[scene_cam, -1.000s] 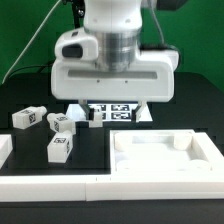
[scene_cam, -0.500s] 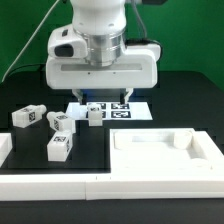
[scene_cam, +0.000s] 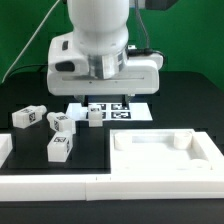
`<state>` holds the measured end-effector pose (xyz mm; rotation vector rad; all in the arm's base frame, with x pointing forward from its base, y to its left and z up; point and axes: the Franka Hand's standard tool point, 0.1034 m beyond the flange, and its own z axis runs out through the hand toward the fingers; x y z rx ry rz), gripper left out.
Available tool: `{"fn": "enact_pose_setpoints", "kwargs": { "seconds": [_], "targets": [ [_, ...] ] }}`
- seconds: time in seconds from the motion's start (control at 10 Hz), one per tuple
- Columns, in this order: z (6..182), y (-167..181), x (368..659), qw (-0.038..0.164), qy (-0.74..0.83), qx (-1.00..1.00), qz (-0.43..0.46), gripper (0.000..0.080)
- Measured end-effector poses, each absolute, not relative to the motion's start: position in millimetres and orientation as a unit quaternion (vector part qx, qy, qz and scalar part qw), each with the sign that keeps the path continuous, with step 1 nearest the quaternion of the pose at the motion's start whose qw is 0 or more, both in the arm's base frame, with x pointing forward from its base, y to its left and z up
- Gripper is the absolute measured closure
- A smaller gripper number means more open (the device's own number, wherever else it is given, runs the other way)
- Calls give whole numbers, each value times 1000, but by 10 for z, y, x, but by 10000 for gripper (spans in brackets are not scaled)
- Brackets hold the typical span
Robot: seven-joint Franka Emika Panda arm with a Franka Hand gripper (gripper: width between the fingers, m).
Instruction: Assemble one leg
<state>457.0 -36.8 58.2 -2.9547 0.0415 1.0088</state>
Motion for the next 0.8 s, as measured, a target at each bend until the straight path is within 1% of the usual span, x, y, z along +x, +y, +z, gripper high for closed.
{"fn": "enact_pose_setpoints", "kwargs": {
  "seconds": [0.1,0.3,0.6,0.8],
  "targets": [
    [582,-424,4483,-2,6,-934,357,151],
    [616,-431,4277,-15,12,-910,413,151],
    [583,-434,4252,-15,12,-907,422,151],
    [428,-484,4070,-13,19,-897,441,151]
  ]
}}
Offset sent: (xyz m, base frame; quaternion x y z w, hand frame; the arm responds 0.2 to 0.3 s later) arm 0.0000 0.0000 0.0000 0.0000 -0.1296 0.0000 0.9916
